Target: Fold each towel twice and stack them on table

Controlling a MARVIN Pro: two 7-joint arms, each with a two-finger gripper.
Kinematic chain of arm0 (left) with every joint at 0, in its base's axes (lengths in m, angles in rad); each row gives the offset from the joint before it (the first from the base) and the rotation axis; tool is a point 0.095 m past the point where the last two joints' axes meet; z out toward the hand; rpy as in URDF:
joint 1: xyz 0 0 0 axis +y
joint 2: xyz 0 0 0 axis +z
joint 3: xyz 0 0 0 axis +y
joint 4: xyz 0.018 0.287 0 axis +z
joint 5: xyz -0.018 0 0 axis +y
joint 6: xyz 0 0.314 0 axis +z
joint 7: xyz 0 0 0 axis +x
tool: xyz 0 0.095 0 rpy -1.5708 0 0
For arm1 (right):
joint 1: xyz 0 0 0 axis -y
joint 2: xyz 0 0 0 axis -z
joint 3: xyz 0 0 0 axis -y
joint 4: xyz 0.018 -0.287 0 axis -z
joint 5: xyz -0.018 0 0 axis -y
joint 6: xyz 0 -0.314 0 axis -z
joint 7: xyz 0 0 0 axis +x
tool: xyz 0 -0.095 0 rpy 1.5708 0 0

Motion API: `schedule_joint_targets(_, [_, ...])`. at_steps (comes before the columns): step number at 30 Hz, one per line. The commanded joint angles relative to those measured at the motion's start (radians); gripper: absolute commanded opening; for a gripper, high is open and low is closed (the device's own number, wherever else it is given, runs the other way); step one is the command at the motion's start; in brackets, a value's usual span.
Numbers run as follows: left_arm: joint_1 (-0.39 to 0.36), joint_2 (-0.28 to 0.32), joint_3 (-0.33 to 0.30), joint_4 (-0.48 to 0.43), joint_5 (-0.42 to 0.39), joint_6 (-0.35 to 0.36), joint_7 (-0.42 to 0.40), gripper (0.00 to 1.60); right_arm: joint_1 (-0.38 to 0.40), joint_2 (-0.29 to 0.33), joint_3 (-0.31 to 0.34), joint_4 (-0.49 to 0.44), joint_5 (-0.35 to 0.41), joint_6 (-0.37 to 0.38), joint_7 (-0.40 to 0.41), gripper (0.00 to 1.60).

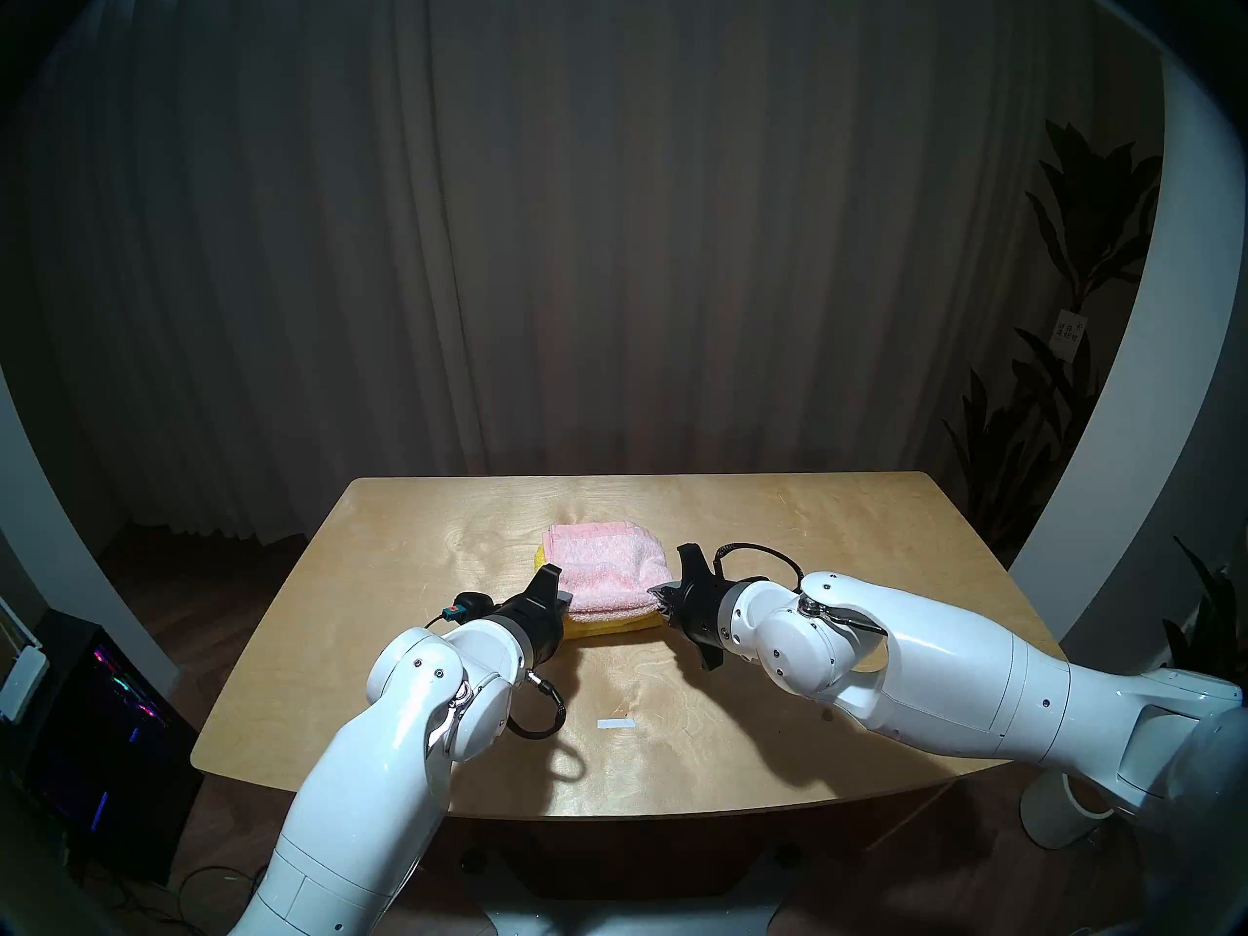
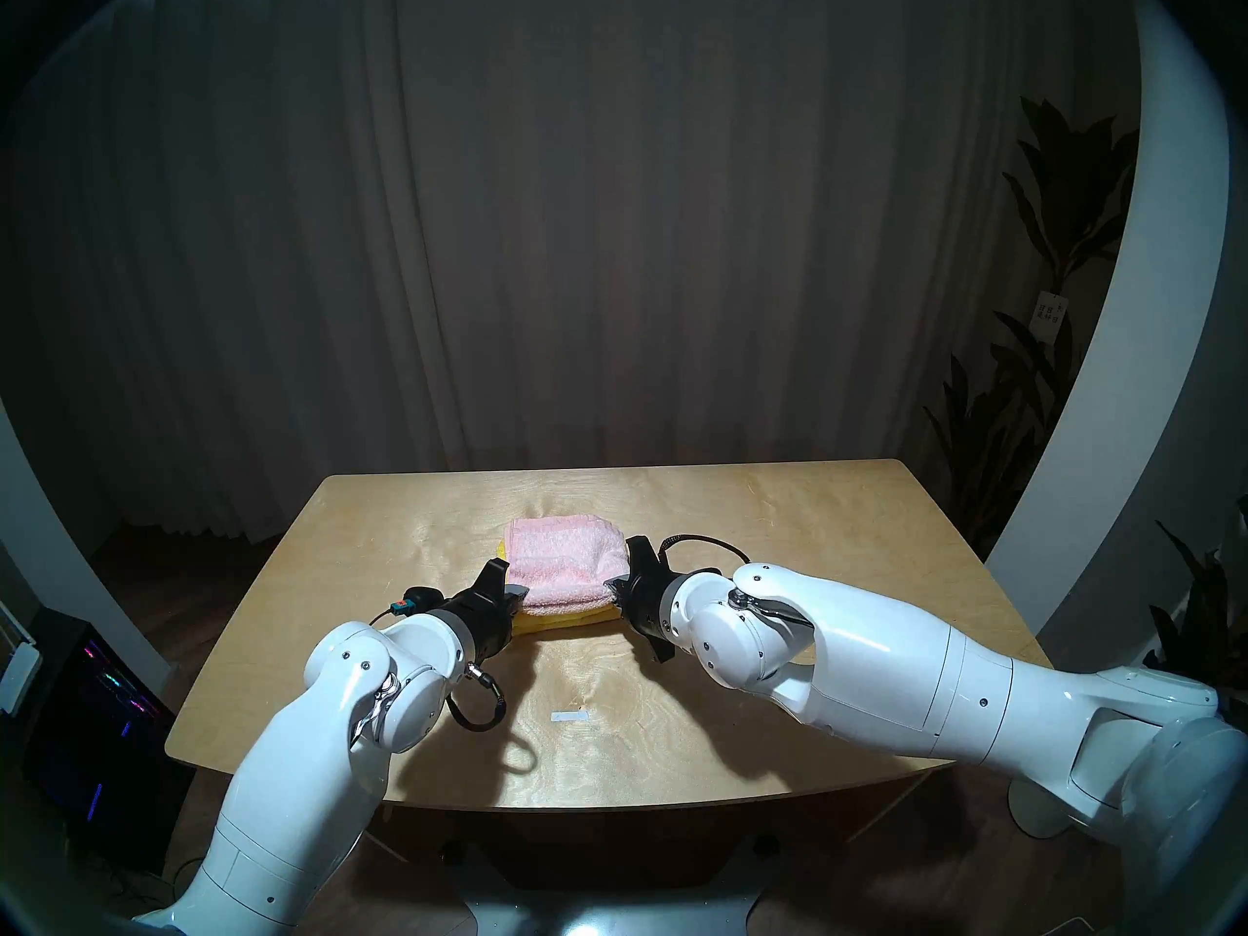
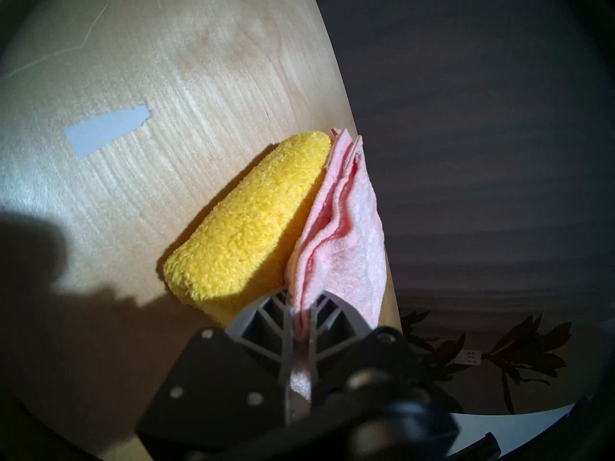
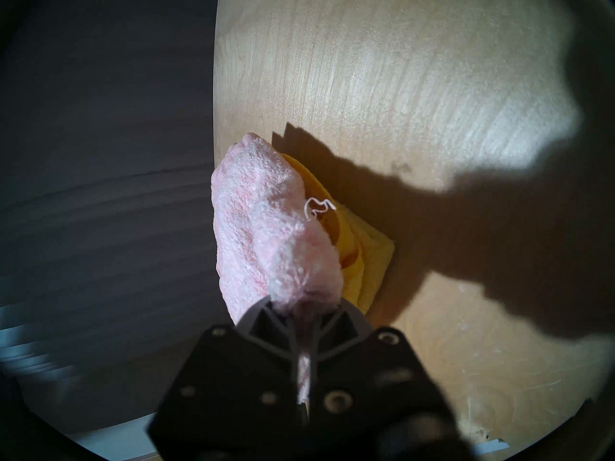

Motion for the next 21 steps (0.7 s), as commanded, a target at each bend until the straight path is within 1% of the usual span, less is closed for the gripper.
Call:
schedule_joint_targets(1, [-0.031, 0.005, -0.014, 0.001, 0.035, -0.025, 0.007, 1.43, 0.025, 0.0, 0.02, 0.006, -0.002, 0.002, 0.003, 1.21])
schedule_joint_targets(2, [-0.033, 0.006, -0.013, 0.002, 0.04, -0.026, 0.005, 1.6, 0.026, 0.0, 0.02, 0.007, -0.002, 0.005, 0.0, 1.35])
schedule_joint_targets(3, [-0.035, 0.005, -0.014, 0.001, 0.041, -0.028, 0.008, 1.6, 0.027, 0.002, 0.022, 0.008, 0.001, 0.015, 0.002, 1.49])
schedule_joint_targets(4, [-0.036, 0.005, -0.014, 0.0, 0.043, -0.03, 0.009, 1.6, 0.028, 0.002, 0.022, 0.007, 0.0, 0.015, 0.0, 1.6])
schedule_joint_targets(10, [-0.038, 0.007, -0.025, -0.016, 0.047, -0.04, 0.015, 1.6, 0.034, 0.016, 0.018, -0.007, 0.011, 0.065, -0.02, 1.6])
schedule_joint_targets(14, [-0.033, 0.012, -0.031, -0.025, 0.054, -0.045, 0.019, 1.6, 0.036, 0.04, 0.004, -0.034, 0.007, 0.101, -0.041, 1.6])
schedule_joint_targets(16, [-0.029, 0.017, -0.034, -0.032, 0.06, -0.05, 0.025, 1.6, 0.029, 0.061, 0.007, -0.059, 0.024, 0.116, -0.053, 1.6])
schedule_joint_targets(18, [-0.023, 0.019, -0.042, -0.039, 0.06, -0.056, 0.025, 1.6, 0.028, 0.098, 0.005, -0.102, 0.021, 0.131, -0.067, 1.6])
schedule_joint_targets(19, [-0.02, 0.021, -0.045, -0.042, 0.063, -0.059, 0.024, 1.6, 0.027, 0.112, 0.005, -0.112, 0.033, 0.148, -0.078, 1.6])
schedule_joint_targets(21, [-0.018, 0.024, -0.052, -0.047, 0.065, -0.065, 0.022, 1.6, 0.018, 0.152, 0.004, -0.153, 0.03, 0.156, -0.085, 1.6])
